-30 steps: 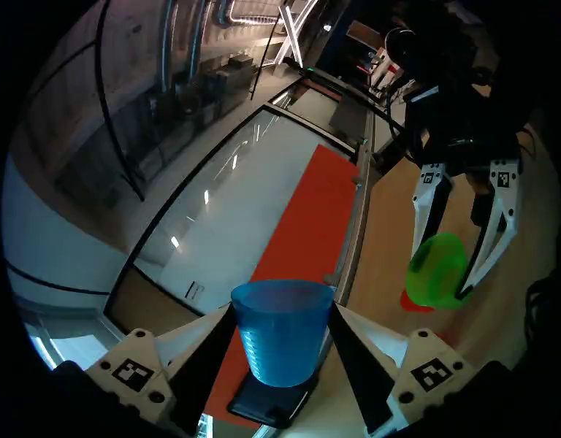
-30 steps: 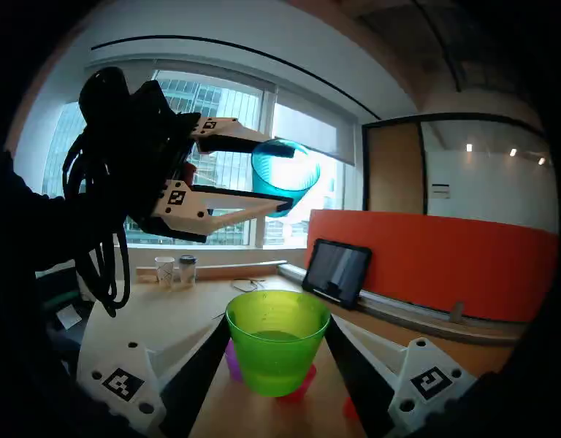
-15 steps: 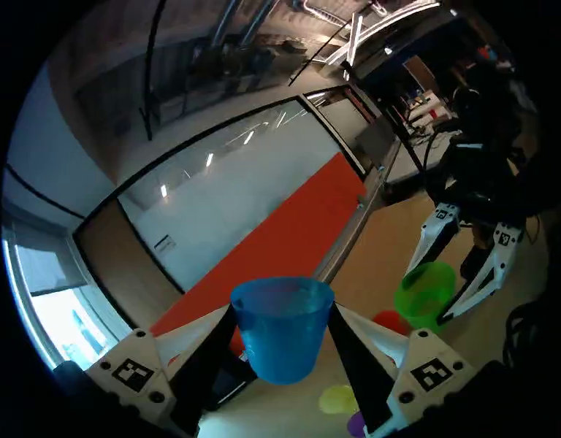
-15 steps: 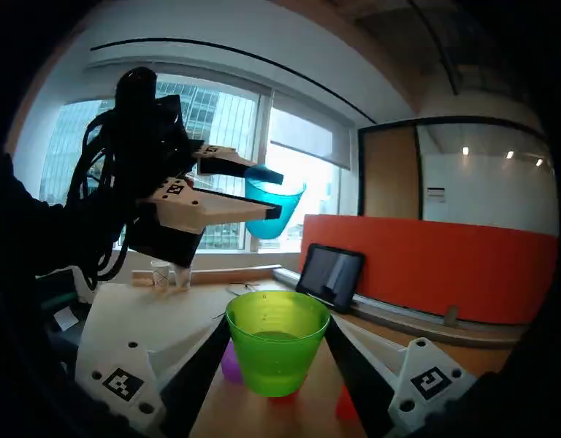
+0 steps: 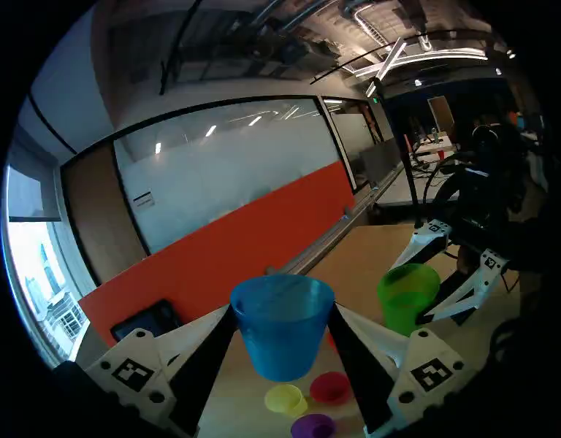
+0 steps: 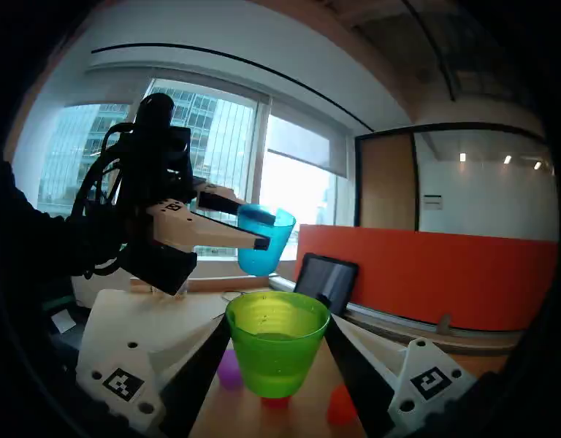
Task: Pour water
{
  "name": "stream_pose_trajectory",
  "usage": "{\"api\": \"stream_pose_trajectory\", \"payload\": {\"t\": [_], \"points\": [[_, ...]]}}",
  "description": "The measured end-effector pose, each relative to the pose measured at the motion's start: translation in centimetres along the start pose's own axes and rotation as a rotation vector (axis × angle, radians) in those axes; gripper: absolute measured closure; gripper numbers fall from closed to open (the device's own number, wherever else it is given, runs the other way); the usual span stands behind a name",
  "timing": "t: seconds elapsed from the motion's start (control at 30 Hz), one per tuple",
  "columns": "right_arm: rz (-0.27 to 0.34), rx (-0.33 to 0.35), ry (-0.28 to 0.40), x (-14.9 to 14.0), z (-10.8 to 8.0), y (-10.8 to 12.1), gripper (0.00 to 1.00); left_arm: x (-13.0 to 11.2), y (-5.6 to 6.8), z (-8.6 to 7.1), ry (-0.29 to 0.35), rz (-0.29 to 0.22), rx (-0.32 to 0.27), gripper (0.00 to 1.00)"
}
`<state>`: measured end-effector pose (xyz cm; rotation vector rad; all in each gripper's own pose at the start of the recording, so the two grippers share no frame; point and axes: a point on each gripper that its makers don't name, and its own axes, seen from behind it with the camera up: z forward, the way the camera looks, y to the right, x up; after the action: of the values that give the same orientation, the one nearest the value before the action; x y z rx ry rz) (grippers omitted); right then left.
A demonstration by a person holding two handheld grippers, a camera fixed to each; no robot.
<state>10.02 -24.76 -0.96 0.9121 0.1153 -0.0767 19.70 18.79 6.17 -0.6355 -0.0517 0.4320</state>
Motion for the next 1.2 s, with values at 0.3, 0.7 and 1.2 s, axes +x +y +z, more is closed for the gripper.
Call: {"api": "stream_pose_trajectory", "payload": {"t": [0.3, 0.7, 1.2], "points": [[-0.008, -0.004, 0.0, 0.7, -0.2, 0.0, 0.09, -1.4, 1.1, -0.2, 0.001, -0.157, -0.054, 0.14], [-0.007, -0.021, -0.023, 0.8, -0.7, 0.7, 0.09, -4.1, 2.5, -0.3, 0.017, -0.246, -0.079, 0.14], [-0.014, -0.049, -0.088, 0.0, -1.7, 2.2, 0.09, -8.2, 4.8, -0.4, 0.007, -0.304, -0.096, 0.14]]}}
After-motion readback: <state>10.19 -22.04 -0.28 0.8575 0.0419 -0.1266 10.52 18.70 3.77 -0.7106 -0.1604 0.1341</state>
